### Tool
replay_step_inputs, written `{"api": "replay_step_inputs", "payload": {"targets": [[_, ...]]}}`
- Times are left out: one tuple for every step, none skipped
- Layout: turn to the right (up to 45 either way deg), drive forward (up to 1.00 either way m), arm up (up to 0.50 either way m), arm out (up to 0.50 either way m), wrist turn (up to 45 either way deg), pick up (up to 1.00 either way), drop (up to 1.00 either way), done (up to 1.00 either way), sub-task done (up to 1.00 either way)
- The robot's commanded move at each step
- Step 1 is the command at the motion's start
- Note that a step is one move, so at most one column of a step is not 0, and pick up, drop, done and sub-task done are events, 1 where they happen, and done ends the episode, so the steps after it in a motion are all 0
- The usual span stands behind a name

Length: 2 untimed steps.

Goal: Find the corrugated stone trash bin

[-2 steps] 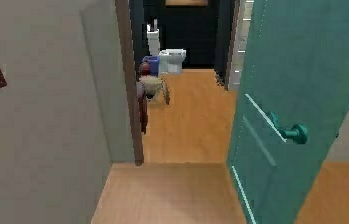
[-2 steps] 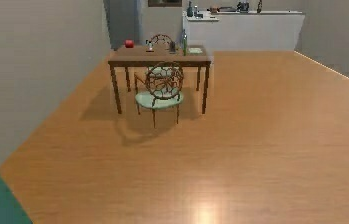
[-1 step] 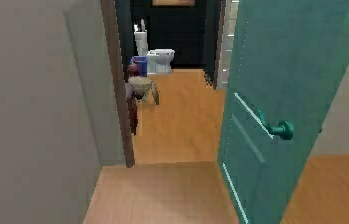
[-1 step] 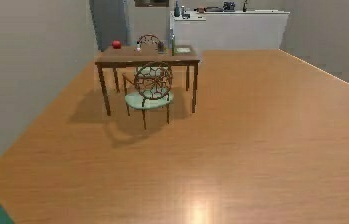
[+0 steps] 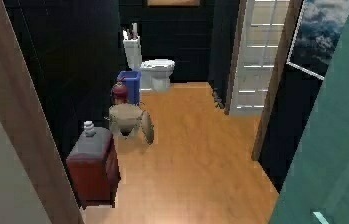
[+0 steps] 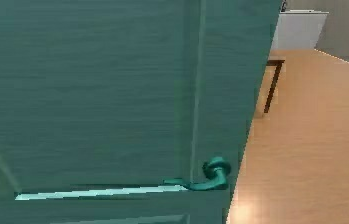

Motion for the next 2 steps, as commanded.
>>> {"api": "replay_step_inputs", "payload": {"targets": [[36.0, 0.0, 0.0, 0.0, 0.0, 0.0, 0.0, 0.0, 0.0], [0.0, 0.05, 0.0, 0.0, 0.0, 0.0, 0.0, 0.0, 0.0]]}}
